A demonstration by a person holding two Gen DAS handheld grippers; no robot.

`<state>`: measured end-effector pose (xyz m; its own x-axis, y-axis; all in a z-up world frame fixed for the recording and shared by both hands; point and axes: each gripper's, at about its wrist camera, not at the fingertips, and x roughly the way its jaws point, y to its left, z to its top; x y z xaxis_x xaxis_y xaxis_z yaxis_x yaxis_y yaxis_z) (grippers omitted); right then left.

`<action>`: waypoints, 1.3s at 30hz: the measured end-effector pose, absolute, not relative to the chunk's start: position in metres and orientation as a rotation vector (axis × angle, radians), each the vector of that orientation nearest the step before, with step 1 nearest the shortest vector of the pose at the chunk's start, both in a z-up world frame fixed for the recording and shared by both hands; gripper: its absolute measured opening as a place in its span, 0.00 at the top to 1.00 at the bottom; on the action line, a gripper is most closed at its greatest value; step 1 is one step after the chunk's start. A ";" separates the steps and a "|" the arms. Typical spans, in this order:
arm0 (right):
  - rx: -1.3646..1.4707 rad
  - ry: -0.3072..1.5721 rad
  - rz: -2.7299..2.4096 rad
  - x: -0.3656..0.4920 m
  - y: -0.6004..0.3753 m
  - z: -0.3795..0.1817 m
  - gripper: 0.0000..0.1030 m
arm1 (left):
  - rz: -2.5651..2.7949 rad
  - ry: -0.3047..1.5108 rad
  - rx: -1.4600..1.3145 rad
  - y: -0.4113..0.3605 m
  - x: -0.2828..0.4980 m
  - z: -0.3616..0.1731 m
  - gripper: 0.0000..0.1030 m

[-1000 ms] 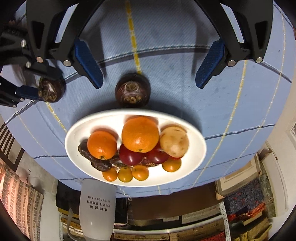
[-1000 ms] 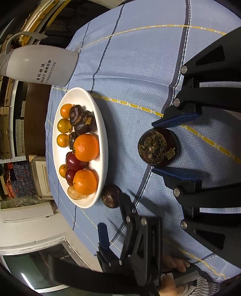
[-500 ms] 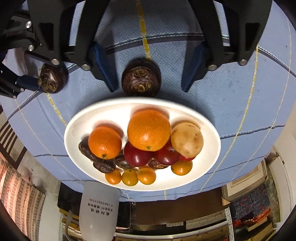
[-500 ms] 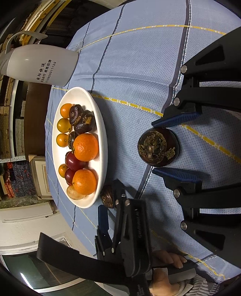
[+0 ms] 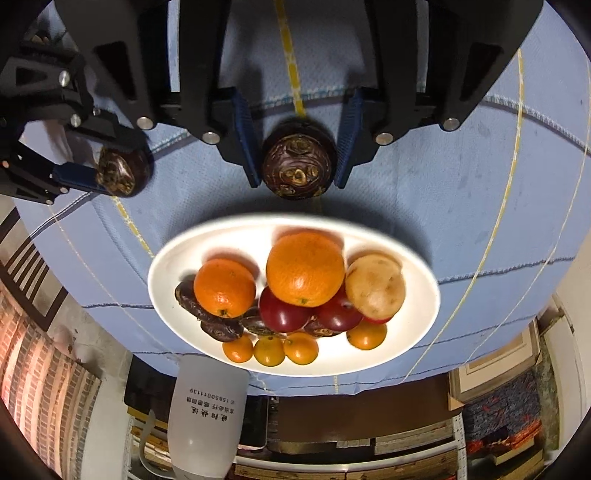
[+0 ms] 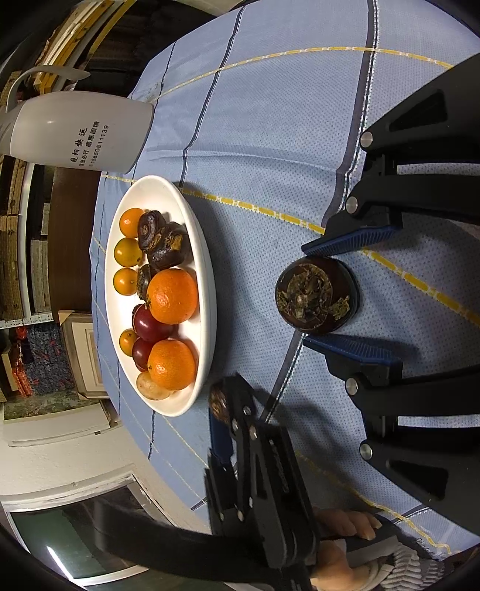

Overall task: Organize fruits
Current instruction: 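Grasp a water chestnut with the right tool while the left tool grasps another water chestnut, then carry both water chestnuts over the white plate and open both tools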

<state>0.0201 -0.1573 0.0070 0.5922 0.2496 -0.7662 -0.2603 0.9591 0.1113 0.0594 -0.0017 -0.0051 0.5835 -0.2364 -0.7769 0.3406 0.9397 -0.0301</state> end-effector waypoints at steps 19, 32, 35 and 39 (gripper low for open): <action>0.044 0.699 0.302 -0.017 -0.186 0.102 0.58 | -0.391 0.767 0.112 0.022 0.015 0.080 0.62; 0.010 0.749 0.280 0.156 -0.152 0.134 0.58 | -0.330 0.783 0.052 0.010 0.181 0.110 0.62; -0.001 0.821 0.262 0.201 -0.145 0.104 0.58 | -0.327 0.841 0.035 0.008 0.217 0.083 0.62; 0.003 0.881 0.239 0.244 -0.147 0.076 0.58 | -0.327 0.876 0.037 0.004 0.250 0.054 0.62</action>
